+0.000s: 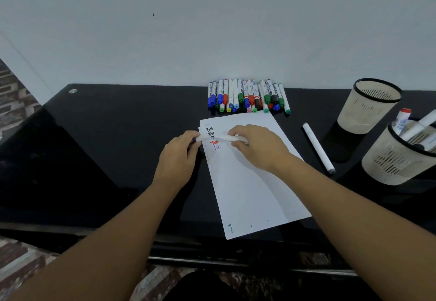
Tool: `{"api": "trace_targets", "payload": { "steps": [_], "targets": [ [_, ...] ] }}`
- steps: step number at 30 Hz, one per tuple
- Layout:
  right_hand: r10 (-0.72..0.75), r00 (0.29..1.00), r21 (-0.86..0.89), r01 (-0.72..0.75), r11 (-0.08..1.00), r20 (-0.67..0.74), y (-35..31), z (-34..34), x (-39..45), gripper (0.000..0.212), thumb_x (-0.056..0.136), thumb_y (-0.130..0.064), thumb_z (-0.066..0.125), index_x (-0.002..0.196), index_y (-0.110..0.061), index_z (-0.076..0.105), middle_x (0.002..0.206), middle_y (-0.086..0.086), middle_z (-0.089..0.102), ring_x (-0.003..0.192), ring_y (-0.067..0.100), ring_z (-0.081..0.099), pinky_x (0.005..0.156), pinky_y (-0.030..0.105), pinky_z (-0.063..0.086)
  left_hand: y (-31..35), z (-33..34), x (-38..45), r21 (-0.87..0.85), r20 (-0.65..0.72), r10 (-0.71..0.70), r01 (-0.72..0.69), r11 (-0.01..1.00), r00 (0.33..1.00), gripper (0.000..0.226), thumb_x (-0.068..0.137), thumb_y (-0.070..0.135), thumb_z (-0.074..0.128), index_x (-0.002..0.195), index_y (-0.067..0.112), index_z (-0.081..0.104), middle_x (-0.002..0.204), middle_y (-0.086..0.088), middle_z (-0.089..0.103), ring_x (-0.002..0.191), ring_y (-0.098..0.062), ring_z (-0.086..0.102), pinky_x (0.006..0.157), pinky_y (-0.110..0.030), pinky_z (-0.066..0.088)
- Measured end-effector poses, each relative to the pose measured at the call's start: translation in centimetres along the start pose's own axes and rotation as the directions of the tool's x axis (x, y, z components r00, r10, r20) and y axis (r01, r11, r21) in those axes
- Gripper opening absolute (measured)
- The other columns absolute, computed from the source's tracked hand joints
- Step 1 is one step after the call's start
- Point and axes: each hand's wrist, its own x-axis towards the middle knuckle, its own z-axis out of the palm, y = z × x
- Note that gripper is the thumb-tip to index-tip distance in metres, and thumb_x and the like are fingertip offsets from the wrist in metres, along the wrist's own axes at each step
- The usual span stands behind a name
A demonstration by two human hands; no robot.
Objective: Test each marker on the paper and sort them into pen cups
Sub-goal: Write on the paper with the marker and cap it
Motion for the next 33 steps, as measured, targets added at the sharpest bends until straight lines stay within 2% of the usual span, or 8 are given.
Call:
{"api": "trace_targets", "payload": {
  "steps": [11, 16, 19, 22, 24, 26, 29, 33],
  "targets": [
    [-0.135, 0.991, -0.122, 0.137, 0.983, 0.02, -0.4, 0.6, 0.7, 0.027, 0.108, -0.037, 0.048, 0.133, -0.037, 0.058, 0.105, -0.007, 0.058, 0.096, 0.019, 0.056, 0.082, 0.038, 0.045, 0.4, 0.0, -0.3, 0.08, 0.054, 0.113, -0.117, 0.99, 0.992, 0.026, 0.104, 0.023, 0.054, 0.128, 0.018, 0.064, 0.101, 0.005, 0.067, 0.084, -0.011, 0.054, 0.071, -0.031, 0.047],
    [-0.193, 0.981, -0.121, 0.196, 0.973, 0.036, -0.6, 0.8, 0.4, 0.033, 0.107, -0.041, 0.049, 0.139, -0.034, 0.048, 0.116, -0.005, 0.063, 0.093, 0.019, 0.061, 0.079, 0.038, 0.05, 0.7, -0.2, -0.5, 0.065, 0.037, 0.154, -0.156, 0.986, 0.987, 0.027, 0.104, 0.02, 0.056, 0.129, 0.015, 0.064, 0.104, 0.0, 0.071, 0.082, -0.013, 0.057, 0.07, -0.036, 0.052],
    [-0.218, 0.974, -0.13, 0.225, 0.966, 0.068, -0.7, 0.7, 0.2, 0.041, 0.106, -0.048, 0.046, 0.144, -0.034, 0.041, 0.122, -0.004, 0.064, 0.094, 0.02, 0.062, 0.079, 0.04, 0.054, 0.4, 0.0, -0.5, 0.053, 0.051, 0.153, -0.156, 0.986, 0.987, 0.038, 0.103, 0.026, 0.058, 0.14, 0.021, 0.055, 0.112, 0.002, 0.071, 0.089, -0.014, 0.063, 0.076, -0.038, 0.056],
    [-0.22, 0.974, -0.128, 0.226, 0.966, 0.061, -0.9, 0.7, 0.1, 0.042, 0.109, -0.041, 0.039, 0.15, -0.034, 0.034, 0.12, -0.003, 0.064, 0.085, 0.017, 0.06, 0.073, 0.039, 0.053, 0.6, -0.1, -0.5, 0.009, 0.082, 0.068, -0.069, 0.998, 0.994, 0.064, 0.1, 0.036, 0.062, 0.156, 0.03, 0.032, 0.127, 0.005, 0.067, 0.109, -0.015, 0.064, 0.093, -0.036, 0.054],
    [-0.195, 0.98, -0.044, 0.196, 0.98, 0.024, -0.9, 0.6, 0.0, 0.053, 0.109, -0.035, 0.039, 0.158, -0.039, 0.021, 0.112, -0.004, 0.065, 0.077, 0.012, 0.058, 0.066, 0.035, 0.051, 0.8, -0.1, -0.3, 0.004, 0.102, 0.019, -0.02, 1.0, 0.995, 0.073, 0.096, 0.046, 0.065, 0.158, 0.03, 0.028, 0.136, 0.008, 0.061, 0.119, -0.013, 0.057, 0.097, -0.032, 0.047],
    [-0.189, 0.982, 0.017, 0.189, 0.982, 0.001, -0.9, 0.3, -0.1, 0.061, 0.106, -0.03, 0.038, 0.159, -0.05, 0.014, 0.093, -0.004, 0.062, 0.074, 0.012, 0.055, 0.062, 0.032, 0.045, 0.4, 0.1, -0.1, 0.051, 0.119, 0.019, -0.026, 0.998, 0.993, 0.07, 0.093, 0.054, 0.065, 0.152, 0.028, 0.041, 0.14, 0.009, 0.058, 0.127, -0.014, 0.052, 0.104, -0.036, 0.046],
    [-0.16, 0.987, 0.071, 0.157, 0.985, 0.03, -0.8, -0.1, -0.1, 0.061, 0.106, -0.028, 0.037, 0.158, -0.053, 0.019, 0.074, -0.001, 0.058, 0.067, 0.013, 0.053, 0.059, 0.031, 0.043, -0.1, 0.3, -0.1, 0.104, 0.134, 0.021, -0.035, 0.994, 0.991, 0.061, 0.091, 0.058, 0.064, 0.14, 0.023, 0.059, 0.136, 0.006, 0.062, 0.129, -0.014, 0.05, 0.105, -0.036, 0.045],
    [-0.134, 0.99, 0.129, 0.128, 0.983, 0.035, -0.6, -0.2, -0.5, 0.055, 0.105, -0.028, 0.04, 0.155, -0.048, 0.026, 0.06, -0.004, 0.053, 0.054, 0.013, 0.05, 0.054, 0.034, 0.043, 0.0, 0.5, -0.1, 0.096, 0.122, 0.053, -0.065, 0.993, 0.991, 0.055, 0.091, 0.055, 0.066, 0.134, 0.021, 0.066, 0.133, 0.006, 0.065, 0.126, -0.014, 0.051, 0.104, -0.035, 0.045]
  ]
}}
